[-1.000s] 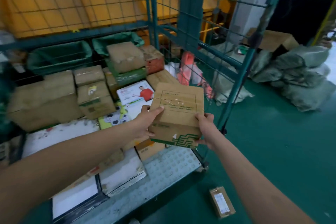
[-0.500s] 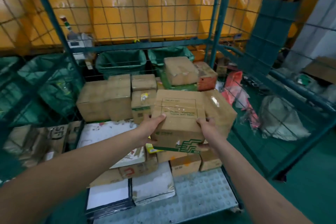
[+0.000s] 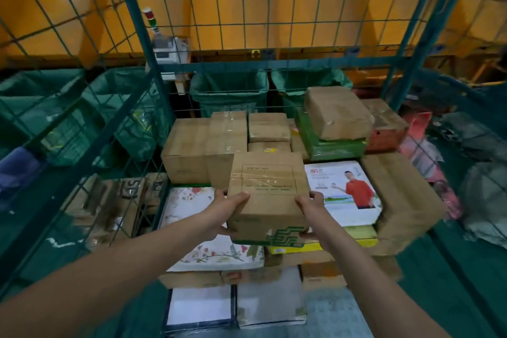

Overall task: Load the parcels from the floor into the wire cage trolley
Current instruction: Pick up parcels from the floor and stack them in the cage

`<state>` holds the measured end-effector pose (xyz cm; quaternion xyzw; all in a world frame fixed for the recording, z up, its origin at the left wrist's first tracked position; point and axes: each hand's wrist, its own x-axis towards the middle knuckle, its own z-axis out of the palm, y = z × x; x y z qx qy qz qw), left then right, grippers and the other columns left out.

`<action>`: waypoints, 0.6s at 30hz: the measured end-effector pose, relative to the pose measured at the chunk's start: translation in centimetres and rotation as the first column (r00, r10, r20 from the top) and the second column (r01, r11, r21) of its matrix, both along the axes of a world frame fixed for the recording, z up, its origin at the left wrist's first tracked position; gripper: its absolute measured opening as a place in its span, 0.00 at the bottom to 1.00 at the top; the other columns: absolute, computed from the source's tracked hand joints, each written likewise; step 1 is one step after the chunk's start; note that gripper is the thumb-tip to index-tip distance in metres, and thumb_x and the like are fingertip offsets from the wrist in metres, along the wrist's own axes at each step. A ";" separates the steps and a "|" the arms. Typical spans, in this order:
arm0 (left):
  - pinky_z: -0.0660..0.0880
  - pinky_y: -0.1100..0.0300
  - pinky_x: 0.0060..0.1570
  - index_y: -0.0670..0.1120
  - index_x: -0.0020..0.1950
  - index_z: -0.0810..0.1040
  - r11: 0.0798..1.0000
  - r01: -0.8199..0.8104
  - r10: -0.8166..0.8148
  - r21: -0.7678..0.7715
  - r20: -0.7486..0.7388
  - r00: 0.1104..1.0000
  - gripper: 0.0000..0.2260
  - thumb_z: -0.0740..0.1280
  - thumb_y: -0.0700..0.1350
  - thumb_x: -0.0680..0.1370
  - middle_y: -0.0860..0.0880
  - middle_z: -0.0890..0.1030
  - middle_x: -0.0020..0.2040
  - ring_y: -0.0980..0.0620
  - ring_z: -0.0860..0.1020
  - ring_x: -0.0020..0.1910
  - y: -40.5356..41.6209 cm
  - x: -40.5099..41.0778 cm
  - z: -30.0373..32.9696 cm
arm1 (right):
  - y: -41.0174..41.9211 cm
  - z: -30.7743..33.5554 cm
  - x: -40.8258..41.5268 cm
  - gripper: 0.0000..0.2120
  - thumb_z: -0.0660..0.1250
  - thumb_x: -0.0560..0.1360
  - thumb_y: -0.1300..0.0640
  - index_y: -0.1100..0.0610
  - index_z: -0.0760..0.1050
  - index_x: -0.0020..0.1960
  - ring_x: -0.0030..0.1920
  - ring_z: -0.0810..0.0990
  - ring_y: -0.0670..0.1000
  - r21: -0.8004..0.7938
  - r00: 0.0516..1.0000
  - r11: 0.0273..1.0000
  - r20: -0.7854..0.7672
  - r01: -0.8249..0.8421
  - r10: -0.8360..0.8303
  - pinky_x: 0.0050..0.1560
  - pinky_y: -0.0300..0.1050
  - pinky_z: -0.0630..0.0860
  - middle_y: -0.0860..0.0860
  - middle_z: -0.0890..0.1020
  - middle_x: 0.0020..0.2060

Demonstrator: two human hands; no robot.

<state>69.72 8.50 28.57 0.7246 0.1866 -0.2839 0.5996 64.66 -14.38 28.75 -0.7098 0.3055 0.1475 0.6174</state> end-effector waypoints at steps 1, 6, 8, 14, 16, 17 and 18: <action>0.81 0.39 0.56 0.55 0.73 0.60 1.000 -0.011 0.012 0.006 -0.011 1.000 0.28 0.70 0.58 0.79 0.50 0.76 0.60 0.47 0.77 0.56 0.2 0.2 -0.3 | 0.3 -0.3 0.5 0.21 0.59 0.82 0.46 0.44 0.57 0.72 0.54 0.80 0.59 -0.001 1.000 1.000 -0.015 -0.001 0.001 0.53 0.60 0.82 0.56 0.76 0.60; 0.81 0.38 0.55 0.51 0.69 0.61 0.989 -0.131 0.135 0.065 -0.073 0.988 0.24 0.68 0.57 0.81 0.47 0.76 0.58 0.45 0.78 0.54 1.5 1.9 -2.6 | 1.4 -3.5 5.4 0.24 0.59 0.82 0.45 0.46 0.55 0.75 0.57 0.77 0.57 0.028 0.987 0.991 -0.081 -0.134 0.136 0.58 0.61 0.79 0.53 0.74 0.60; 0.82 0.37 0.53 0.51 0.69 0.62 0.978 -0.192 0.199 0.079 -0.092 0.976 0.24 0.69 0.57 0.80 0.46 0.76 0.58 0.44 0.78 0.55 2.2 2.5 -3.5 | 2.0 -4.9 7.7 0.25 0.59 0.81 0.43 0.45 0.55 0.75 0.57 0.77 0.57 0.032 0.971 0.977 -0.102 -0.213 0.215 0.59 0.62 0.80 0.53 0.75 0.59; 0.82 0.38 0.52 0.52 0.69 0.63 0.927 -0.357 0.372 0.115 -0.145 0.917 0.25 0.71 0.57 0.79 0.47 0.76 0.59 0.43 0.78 0.56 5.6 3.3 -6.4 | 5.9 -7.5 12.2 0.24 0.58 0.81 0.43 0.44 0.54 0.73 0.60 0.75 0.57 0.059 0.902 0.912 -0.135 -0.406 0.410 0.59 0.60 0.78 0.53 0.73 0.62; 0.82 0.38 0.51 0.52 0.69 0.64 0.913 -0.387 0.404 0.125 -0.171 0.899 0.26 0.72 0.57 0.78 0.46 0.77 0.59 0.42 0.78 0.57 7.1 4.0 -7.7 | 7.3 -8.8 13.4 0.21 0.59 0.81 0.43 0.43 0.55 0.70 0.60 0.75 0.58 0.058 0.881 0.895 -0.155 -0.443 0.447 0.61 0.62 0.78 0.53 0.72 0.63; 0.82 0.37 0.51 0.53 0.69 0.64 0.910 -0.395 0.412 0.123 -0.181 0.893 0.26 0.73 0.58 0.77 0.46 0.76 0.60 0.41 0.78 0.57 8.0 4.4 -8.4 | 8.1 -9.7 14.0 0.21 0.59 0.81 0.43 0.43 0.55 0.70 0.60 0.75 0.58 0.051 0.871 0.884 -0.157 -0.464 0.466 0.60 0.63 0.79 0.53 0.73 0.63; 0.82 0.37 0.51 0.54 0.69 0.64 0.911 -0.394 0.411 0.119 -0.192 0.891 0.27 0.73 0.58 0.76 0.46 0.76 0.62 0.41 0.78 0.58 8.9 4.9 -9.1 | 8.8 -10.5 14.6 0.22 0.59 0.80 0.43 0.44 0.55 0.70 0.59 0.76 0.58 0.045 0.862 0.876 -0.161 -0.480 0.481 0.60 0.63 0.79 0.53 0.73 0.61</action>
